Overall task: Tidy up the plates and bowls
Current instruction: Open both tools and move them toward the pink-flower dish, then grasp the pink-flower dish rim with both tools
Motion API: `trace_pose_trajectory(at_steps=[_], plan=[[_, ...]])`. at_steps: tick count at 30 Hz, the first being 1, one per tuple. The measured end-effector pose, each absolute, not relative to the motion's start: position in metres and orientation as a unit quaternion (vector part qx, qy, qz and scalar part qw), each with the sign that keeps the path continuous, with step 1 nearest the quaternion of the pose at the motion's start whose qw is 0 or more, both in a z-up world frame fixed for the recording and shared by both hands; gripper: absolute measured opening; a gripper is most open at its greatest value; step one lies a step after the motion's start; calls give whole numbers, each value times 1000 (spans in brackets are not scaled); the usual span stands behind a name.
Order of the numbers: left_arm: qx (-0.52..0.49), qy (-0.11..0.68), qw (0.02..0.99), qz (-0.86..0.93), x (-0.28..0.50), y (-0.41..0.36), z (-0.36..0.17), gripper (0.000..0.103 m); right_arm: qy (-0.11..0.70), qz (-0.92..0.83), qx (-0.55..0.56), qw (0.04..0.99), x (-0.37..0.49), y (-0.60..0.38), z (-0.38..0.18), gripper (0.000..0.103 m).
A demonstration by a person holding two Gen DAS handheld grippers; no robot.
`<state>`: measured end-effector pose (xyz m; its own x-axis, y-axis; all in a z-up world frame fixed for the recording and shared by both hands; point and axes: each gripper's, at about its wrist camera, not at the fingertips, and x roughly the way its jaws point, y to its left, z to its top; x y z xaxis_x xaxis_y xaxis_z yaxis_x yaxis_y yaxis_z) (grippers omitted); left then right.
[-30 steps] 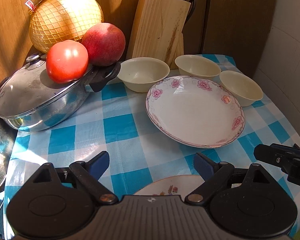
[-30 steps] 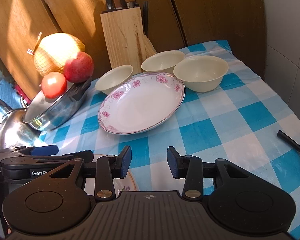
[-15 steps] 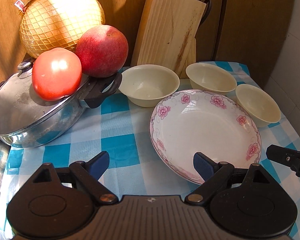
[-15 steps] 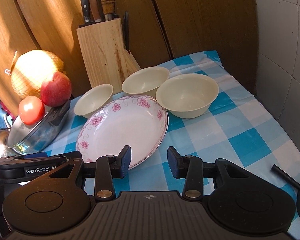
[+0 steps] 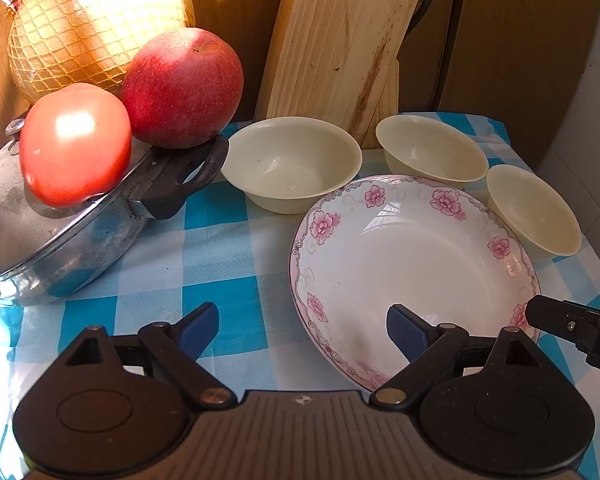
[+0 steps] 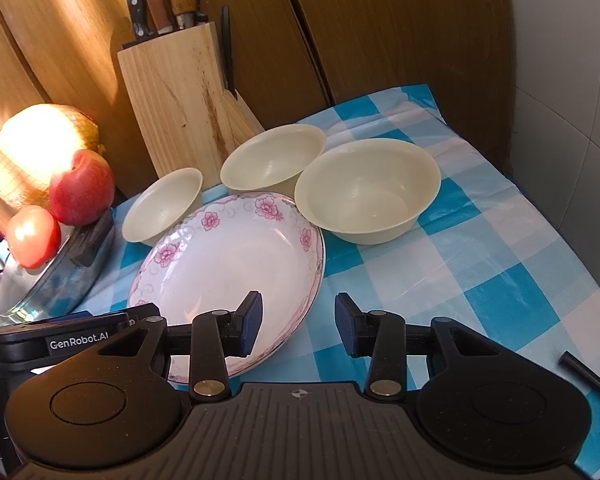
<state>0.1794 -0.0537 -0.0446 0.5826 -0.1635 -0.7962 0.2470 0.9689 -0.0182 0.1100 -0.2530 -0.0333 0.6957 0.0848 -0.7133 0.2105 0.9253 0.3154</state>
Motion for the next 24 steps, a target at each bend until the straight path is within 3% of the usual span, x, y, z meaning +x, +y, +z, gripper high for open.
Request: trace_pose_trajectory(at_steps=[24], plan=[[66,440,888,-117,188,-68,-57,86,406,-30,190,894,135,-246,-46,51]])
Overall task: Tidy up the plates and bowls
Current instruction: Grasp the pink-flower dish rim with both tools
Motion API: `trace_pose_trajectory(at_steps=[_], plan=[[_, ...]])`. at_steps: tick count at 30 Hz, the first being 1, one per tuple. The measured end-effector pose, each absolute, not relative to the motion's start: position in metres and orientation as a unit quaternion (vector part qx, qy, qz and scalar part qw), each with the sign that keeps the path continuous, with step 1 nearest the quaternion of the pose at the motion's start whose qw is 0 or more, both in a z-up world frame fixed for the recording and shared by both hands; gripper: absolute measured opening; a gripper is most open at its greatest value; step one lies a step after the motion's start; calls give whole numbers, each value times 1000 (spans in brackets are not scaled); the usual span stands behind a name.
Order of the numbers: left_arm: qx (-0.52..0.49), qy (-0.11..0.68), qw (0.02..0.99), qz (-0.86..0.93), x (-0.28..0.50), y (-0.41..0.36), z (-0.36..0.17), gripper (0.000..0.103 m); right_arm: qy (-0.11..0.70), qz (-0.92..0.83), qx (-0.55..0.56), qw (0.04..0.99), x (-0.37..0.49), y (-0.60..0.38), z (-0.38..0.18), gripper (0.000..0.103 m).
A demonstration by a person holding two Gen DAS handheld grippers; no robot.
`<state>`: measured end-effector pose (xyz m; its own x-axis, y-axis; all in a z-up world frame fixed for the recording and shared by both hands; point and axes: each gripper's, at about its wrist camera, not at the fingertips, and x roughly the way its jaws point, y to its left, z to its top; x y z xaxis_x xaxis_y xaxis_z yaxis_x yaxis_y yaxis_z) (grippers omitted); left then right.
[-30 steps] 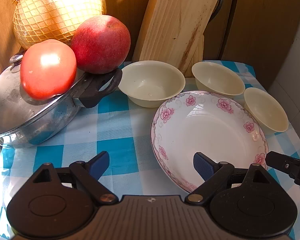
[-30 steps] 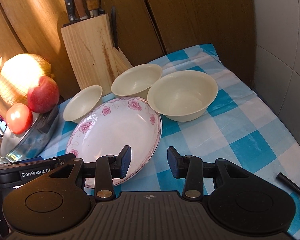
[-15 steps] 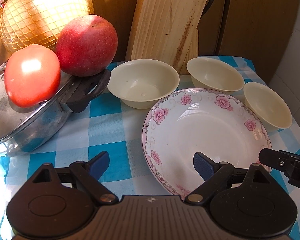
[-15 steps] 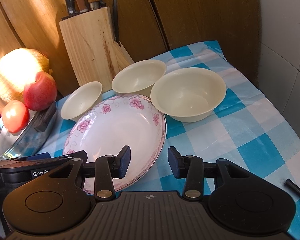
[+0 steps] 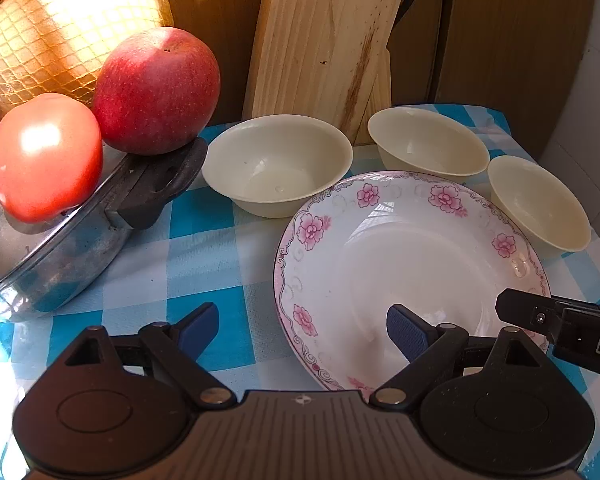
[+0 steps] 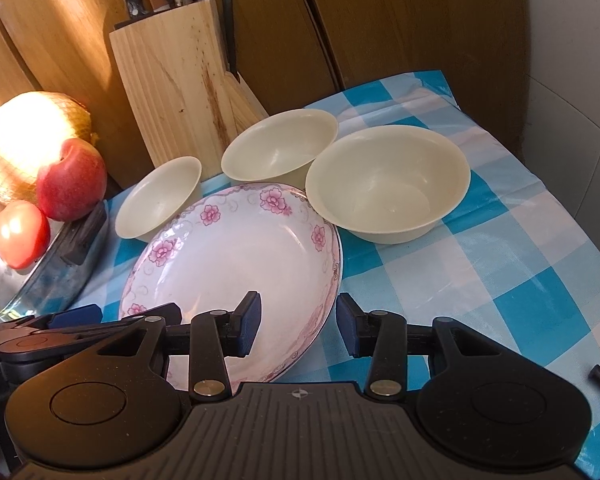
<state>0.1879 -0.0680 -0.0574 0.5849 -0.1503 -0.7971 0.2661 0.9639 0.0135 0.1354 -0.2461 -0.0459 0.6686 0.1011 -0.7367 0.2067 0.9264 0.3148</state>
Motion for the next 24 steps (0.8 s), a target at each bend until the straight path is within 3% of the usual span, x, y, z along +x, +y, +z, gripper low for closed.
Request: trace_pose_trajectory(at_steps=[12,22,24], plan=[[78,439,886,-127,194,-76,-69,85,421,-29,196,885,148,-245,-57,49],[108,429,883,-155,182,-83,-64,74,435,-29,183,881,152,-241,-56,40],[111,430,882,-159,180,-81,-63,73,441,-16,181,879,149,-238,-55,34]])
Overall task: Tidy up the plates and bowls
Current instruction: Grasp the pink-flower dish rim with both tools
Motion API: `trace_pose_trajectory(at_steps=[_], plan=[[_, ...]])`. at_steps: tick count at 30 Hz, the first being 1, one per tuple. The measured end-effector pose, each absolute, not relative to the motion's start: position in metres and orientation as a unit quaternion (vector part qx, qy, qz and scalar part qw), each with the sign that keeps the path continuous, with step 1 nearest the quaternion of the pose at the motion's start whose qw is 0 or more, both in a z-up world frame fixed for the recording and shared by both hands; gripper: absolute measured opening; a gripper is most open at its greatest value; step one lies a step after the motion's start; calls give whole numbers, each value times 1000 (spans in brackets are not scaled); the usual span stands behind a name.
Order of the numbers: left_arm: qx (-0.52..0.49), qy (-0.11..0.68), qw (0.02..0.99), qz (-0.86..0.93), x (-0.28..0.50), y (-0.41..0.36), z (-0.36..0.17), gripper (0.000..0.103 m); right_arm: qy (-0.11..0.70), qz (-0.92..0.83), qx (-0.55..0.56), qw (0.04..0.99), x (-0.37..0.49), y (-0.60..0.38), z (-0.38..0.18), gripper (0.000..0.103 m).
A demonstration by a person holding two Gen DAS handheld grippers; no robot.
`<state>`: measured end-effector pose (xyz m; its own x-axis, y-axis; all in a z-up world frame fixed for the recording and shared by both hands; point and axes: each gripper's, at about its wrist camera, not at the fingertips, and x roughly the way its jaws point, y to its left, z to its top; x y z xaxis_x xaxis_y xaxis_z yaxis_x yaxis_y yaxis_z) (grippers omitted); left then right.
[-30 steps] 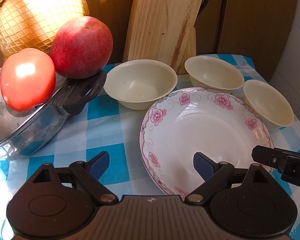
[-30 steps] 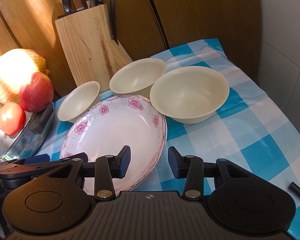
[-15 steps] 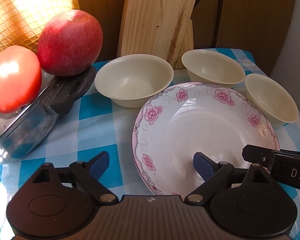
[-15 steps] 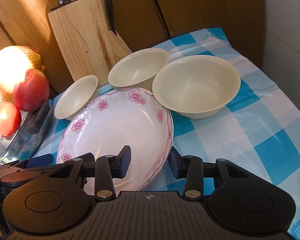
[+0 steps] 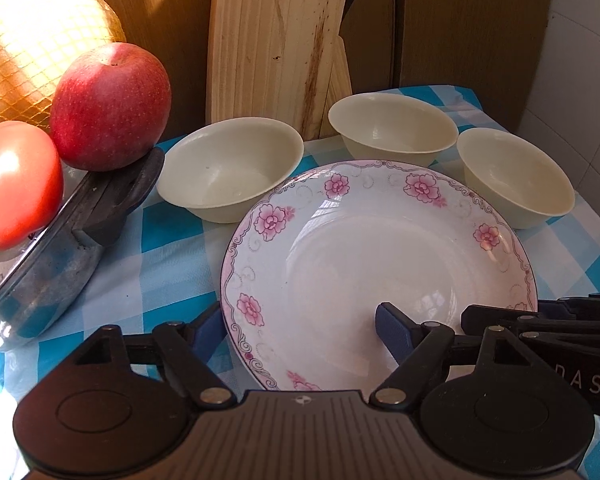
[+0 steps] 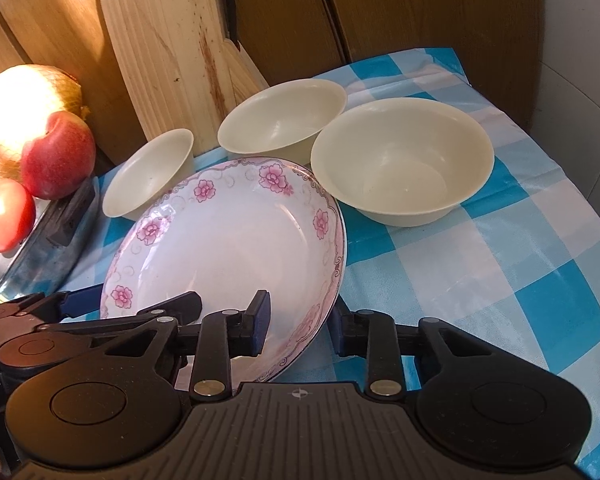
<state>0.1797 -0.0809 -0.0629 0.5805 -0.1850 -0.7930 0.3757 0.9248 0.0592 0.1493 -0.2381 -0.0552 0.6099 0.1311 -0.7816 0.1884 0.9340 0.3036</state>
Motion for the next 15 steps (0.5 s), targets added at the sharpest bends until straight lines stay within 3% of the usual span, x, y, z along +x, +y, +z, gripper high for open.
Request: trace_pose_trajectory(at_steps=[6,13,15], plan=[[114,434,878,-167,159,-73,-58,65,451,13,162,878,137,-225,-52,31],[110,434,880,-158,165,-73,-57,68,452,29,174,874,124,-224,-48,32],[100,439,880,-153,172,-74,-59,69,447,18,167,878,125,-226,-47,36]])
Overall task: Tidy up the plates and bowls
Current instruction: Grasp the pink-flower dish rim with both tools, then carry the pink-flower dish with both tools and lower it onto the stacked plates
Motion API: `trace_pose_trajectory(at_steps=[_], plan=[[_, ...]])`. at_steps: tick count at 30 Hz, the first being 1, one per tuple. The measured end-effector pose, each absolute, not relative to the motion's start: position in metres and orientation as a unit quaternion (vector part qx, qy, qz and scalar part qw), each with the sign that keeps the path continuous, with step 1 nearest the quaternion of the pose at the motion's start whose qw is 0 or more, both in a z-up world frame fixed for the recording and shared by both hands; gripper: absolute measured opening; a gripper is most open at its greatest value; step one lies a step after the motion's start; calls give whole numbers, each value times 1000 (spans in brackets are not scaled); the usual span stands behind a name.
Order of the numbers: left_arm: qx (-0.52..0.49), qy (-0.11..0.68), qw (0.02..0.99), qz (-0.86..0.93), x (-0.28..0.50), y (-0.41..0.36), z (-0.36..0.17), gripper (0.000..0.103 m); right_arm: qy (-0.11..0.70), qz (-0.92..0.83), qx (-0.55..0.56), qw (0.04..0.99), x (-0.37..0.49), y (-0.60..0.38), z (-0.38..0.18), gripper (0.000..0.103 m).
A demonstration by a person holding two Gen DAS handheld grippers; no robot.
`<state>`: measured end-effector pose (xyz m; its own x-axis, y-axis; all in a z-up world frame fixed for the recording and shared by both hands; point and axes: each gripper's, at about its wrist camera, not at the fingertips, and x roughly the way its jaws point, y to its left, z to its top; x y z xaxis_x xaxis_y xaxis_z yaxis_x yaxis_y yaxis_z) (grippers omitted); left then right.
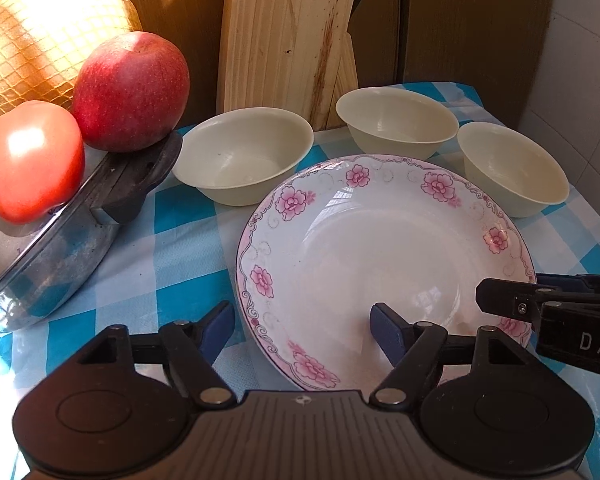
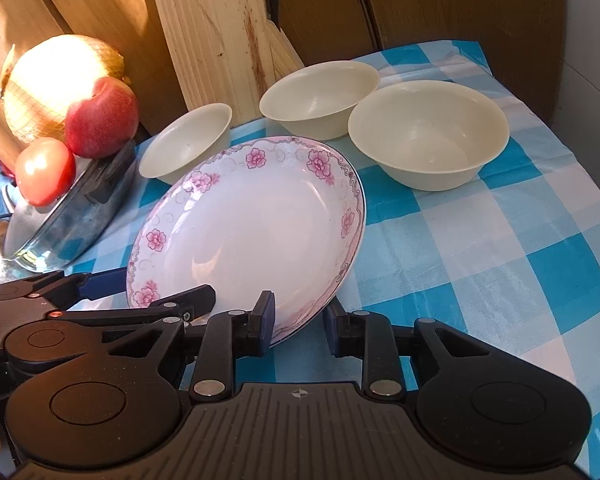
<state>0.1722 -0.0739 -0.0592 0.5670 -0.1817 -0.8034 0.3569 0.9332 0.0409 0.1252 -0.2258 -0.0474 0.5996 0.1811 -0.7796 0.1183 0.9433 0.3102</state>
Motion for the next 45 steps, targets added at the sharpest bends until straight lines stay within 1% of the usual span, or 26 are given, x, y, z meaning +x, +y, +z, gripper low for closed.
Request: trace_pose_trajectory(at_steps=[1,2,4,7,13,15,17,27,31,32,33,34,36,38,40,43,45], plan=[[91,441,880,-150,177,-74,-61,73,437,9,165,884,125,-228,-47,38],[85,442,881,-148,180,-75,-62,74,430,3,162,888,126,-229,-45,44],[78,443,881,-147,186,-75,-63,74,415,-7,163,895,129,-233,-43,45],[78,439,882,-151,193,-77,-64,75,413,-15,173,894,139,-237,-46,46],[85,432,883,-162,199,-79,-65,74,425,-23,150,892,149,-227,-56,44],[86,430,884,-163,200,-78,-65,74,426,-26,148,892,149,-227,-56,38],[85,430,884,-165,201,-76,-65,73,426,-25,141,893,149,-227,-56,35],[119,417,885,-166,175,-68,-60,72,432,-1,104,896,136,-213,-49,34],[109,418,888,-156,182,-69,-62,76,431,2,98,897,134,-214,-45,34],[101,420,889,-154,184,-68,-62,76,431,-4,103,897,135,-216,-45,34],[89,423,889,-152,188,-67,-63,76,428,-6,109,897,136,-219,-45,38],[78,425,889,-152,191,-66,-64,77,421,-11,115,900,137,-222,-46,40],[63,430,887,-156,195,-65,-66,77,414,-18,121,902,139,-227,-46,41],[58,433,885,-161,198,-65,-67,77,410,-17,140,901,142,-232,-48,40],[58,434,885,-160,197,-66,-66,75,418,-8,149,896,148,-231,-53,33],[63,438,883,-154,195,-67,-64,75,415,-17,125,901,149,-222,-57,34],[56,443,882,-152,195,-65,-64,74,416,-22,135,899,149,-224,-57,33]])
